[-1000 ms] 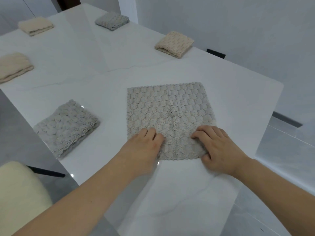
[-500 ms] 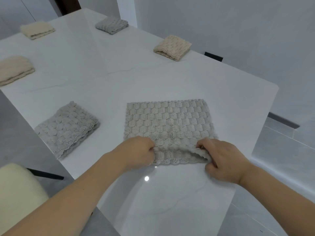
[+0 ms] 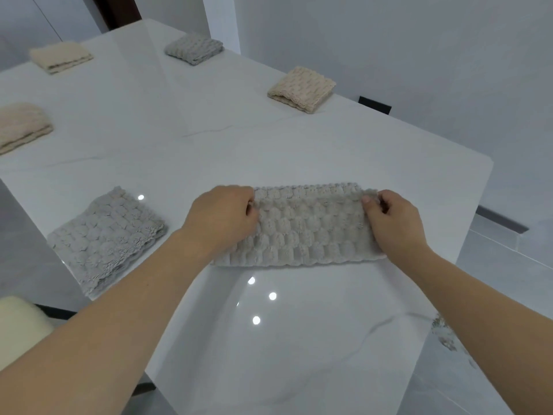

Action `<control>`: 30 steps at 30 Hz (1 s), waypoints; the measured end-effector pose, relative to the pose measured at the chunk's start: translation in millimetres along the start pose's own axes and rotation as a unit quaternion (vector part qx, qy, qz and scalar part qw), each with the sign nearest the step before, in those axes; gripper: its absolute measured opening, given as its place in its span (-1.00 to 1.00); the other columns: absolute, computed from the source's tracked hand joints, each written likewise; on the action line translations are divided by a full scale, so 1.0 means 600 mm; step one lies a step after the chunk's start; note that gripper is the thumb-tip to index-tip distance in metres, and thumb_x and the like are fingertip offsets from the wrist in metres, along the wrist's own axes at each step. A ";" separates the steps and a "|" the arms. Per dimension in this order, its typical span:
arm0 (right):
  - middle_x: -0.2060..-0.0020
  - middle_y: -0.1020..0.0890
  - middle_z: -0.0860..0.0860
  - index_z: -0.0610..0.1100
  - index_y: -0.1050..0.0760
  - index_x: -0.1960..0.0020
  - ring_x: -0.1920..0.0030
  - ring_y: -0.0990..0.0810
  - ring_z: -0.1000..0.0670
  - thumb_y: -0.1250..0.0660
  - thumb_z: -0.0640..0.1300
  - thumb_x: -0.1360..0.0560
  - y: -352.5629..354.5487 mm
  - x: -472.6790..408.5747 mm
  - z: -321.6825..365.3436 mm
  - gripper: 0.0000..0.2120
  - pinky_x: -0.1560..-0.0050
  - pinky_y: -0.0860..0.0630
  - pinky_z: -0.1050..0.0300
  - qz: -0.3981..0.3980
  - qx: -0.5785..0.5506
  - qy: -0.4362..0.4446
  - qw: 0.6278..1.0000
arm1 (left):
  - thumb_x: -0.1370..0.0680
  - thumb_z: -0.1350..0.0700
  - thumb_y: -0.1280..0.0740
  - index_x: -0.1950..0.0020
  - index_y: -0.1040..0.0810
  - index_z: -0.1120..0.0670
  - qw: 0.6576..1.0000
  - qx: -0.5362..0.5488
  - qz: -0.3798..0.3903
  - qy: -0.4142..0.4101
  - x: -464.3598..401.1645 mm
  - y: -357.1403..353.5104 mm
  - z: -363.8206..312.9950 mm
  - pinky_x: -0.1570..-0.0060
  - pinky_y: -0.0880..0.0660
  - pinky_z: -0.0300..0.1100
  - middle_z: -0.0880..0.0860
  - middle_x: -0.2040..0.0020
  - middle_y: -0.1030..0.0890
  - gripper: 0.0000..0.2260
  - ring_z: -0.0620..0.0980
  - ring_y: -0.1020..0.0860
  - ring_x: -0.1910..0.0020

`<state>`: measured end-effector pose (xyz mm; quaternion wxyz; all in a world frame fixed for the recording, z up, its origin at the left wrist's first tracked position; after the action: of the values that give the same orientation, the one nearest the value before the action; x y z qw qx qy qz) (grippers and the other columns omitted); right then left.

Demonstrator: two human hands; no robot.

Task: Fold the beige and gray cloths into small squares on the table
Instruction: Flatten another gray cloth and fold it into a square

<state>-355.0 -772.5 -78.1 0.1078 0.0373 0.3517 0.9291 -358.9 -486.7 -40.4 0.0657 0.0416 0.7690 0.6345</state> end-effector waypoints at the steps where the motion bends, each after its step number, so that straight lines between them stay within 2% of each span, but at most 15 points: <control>1: 0.36 -0.37 -0.06 -0.22 -0.27 0.28 0.33 -0.33 -0.05 -0.21 -0.01 -0.58 -0.005 -0.014 0.006 -0.64 0.33 -0.25 0.05 -0.011 0.021 0.004 1.000 | -0.53 0.11 -0.19 0.14 -0.50 0.10 1.000 0.003 -0.014 -0.007 -0.017 -0.002 0.002 0.27 -0.44 -0.08 0.02 0.23 -0.52 -0.86 0.05 -0.48 0.20; 4: 0.20 -0.44 -0.07 -0.13 -0.32 0.28 0.12 -0.45 -0.16 -0.18 0.01 -0.59 -0.030 -0.052 0.013 -0.68 0.15 -0.35 0.01 -0.036 0.077 0.011 0.996 | -0.54 0.13 -0.20 0.01 -0.53 0.14 0.999 -0.008 -0.039 -0.002 -0.056 -0.022 0.018 0.10 -0.43 -0.02 0.08 0.05 -0.52 -0.85 0.11 -0.43 0.05; 7: -0.12 -0.48 -0.07 -0.12 -0.50 -0.03 -0.15 -0.40 -0.19 -0.14 0.06 -0.60 -0.057 -0.064 0.003 -0.72 -0.16 -0.29 -0.05 -0.052 0.158 0.004 0.986 | -0.56 0.10 -0.20 -0.07 -0.53 0.16 0.999 -0.012 -0.040 0.019 -0.073 -0.054 0.037 0.03 -0.39 -0.01 0.12 -0.07 -0.50 -0.80 0.16 -0.39 -0.05; 10: -0.23 -0.44 -0.02 -0.06 -0.47 -0.19 -0.22 -0.34 -0.14 -0.11 0.06 -0.61 -0.066 -0.063 -0.002 -0.71 -0.22 -0.22 -0.04 -0.059 0.179 0.019 0.982 | -0.56 0.06 -0.24 -0.07 -0.52 0.16 0.997 0.013 -0.057 0.043 -0.070 -0.072 0.057 -0.02 -0.34 -0.02 0.12 -0.11 -0.47 -0.80 0.18 -0.39 -0.07; 12: -0.27 -0.41 0.02 0.00 -0.43 -0.29 -0.25 -0.32 -0.12 -0.11 0.03 -0.61 -0.068 -0.064 -0.002 -0.69 -0.25 -0.19 -0.03 -0.052 0.180 0.026 0.982 | -0.54 0.05 -0.26 -0.06 -0.49 0.15 0.997 0.023 -0.068 0.042 -0.070 -0.072 0.062 0.00 -0.33 -0.02 0.11 -0.05 -0.47 -0.80 0.18 -0.39 -0.03; 15: -0.27 -0.38 0.03 0.02 -0.43 -0.32 -0.24 -0.31 -0.11 -0.10 0.00 -0.60 -0.073 -0.066 0.001 -0.67 -0.24 -0.19 -0.02 -0.038 0.204 0.018 0.978 | -0.54 0.06 -0.27 -0.10 -0.47 0.14 0.998 0.033 -0.044 0.042 -0.074 -0.068 0.065 -0.01 -0.36 0.00 0.09 0.01 -0.50 -0.80 0.15 -0.41 0.01; 18: -0.14 -0.45 0.02 -0.01 -0.48 -0.12 -0.13 -0.36 -0.10 -0.15 -0.08 -0.55 -0.069 -0.062 0.005 -0.80 -0.14 -0.22 0.02 -0.058 0.173 0.025 0.983 | -0.58 0.11 -0.22 -0.02 -0.49 0.14 0.998 0.045 -0.037 -0.010 -0.079 -0.061 0.058 0.07 -0.42 0.01 0.08 0.07 -0.51 -0.87 0.12 -0.44 0.08; 21: 0.05 -0.50 0.05 -0.02 -0.43 0.04 0.01 -0.43 -0.09 -0.18 -0.16 -0.50 -0.061 -0.056 0.013 -0.91 -0.03 -0.26 0.05 -0.084 0.102 0.063 0.989 | -0.62 0.12 -0.13 0.01 -0.38 0.08 0.992 0.111 -0.011 -0.051 -0.086 -0.054 0.052 0.24 -0.42 -0.01 -0.02 0.25 -0.48 -0.92 0.04 -0.45 0.24; 23: 0.10 -0.51 0.06 -0.02 -0.42 -0.01 0.02 -0.44 -0.10 -0.18 -0.13 -0.52 -0.059 -0.055 0.015 -0.90 -0.04 -0.27 0.03 -0.084 0.085 0.063 0.991 | -0.64 0.10 -0.12 -0.03 -0.36 0.05 0.990 0.124 -0.009 -0.060 -0.091 -0.053 0.054 0.28 -0.41 -0.04 -0.07 0.30 -0.46 -0.93 -0.02 -0.43 0.30; 25: 0.01 -0.52 0.04 -0.02 -0.42 -0.16 -0.07 -0.42 -0.09 -0.17 -0.03 -0.57 -0.062 -0.058 0.012 -0.80 -0.13 -0.24 0.03 -0.071 0.098 0.037 0.992 | -0.65 0.04 -0.12 -0.04 -0.39 0.06 0.992 0.115 -0.011 -0.050 -0.096 -0.059 0.064 0.24 -0.43 -0.05 -0.05 0.23 -0.49 -0.88 0.00 -0.45 0.25; 27: -0.08 -0.51 -0.01 -0.06 -0.42 -0.22 -0.13 -0.40 -0.11 -0.13 0.05 -0.58 -0.066 -0.061 0.008 -0.70 -0.19 -0.23 0.01 -0.063 0.144 0.017 0.987 | -0.65 -0.04 -0.11 0.03 -0.41 0.07 0.995 0.096 -0.009 -0.020 -0.098 -0.068 0.081 0.24 -0.44 -0.04 -0.01 0.21 -0.51 -0.78 0.02 -0.48 0.23; 30: -0.11 -0.46 -0.07 -0.12 -0.42 -0.23 -0.14 -0.37 -0.13 -0.13 0.06 -0.58 -0.071 -0.066 0.004 -0.66 -0.20 -0.23 -0.02 -0.064 0.184 0.001 0.981 | -0.65 -0.13 -0.04 0.17 -0.38 0.08 0.999 0.051 -0.002 0.019 -0.101 -0.077 0.101 0.27 -0.43 -0.04 0.02 0.29 -0.49 -0.64 0.07 -0.48 0.28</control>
<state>-308.9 -748.9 -104.2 0.1577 0.0327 0.5181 0.8400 -289.0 -445.9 -94.2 0.0507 0.0314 0.8017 0.5947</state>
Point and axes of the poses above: each hand's wrist, its own x-axis away from the middle knuckle, its own y-axis out of the back of the hand, z = x × y, the point moved 6 cm from there along -x, towards the middle knuckle
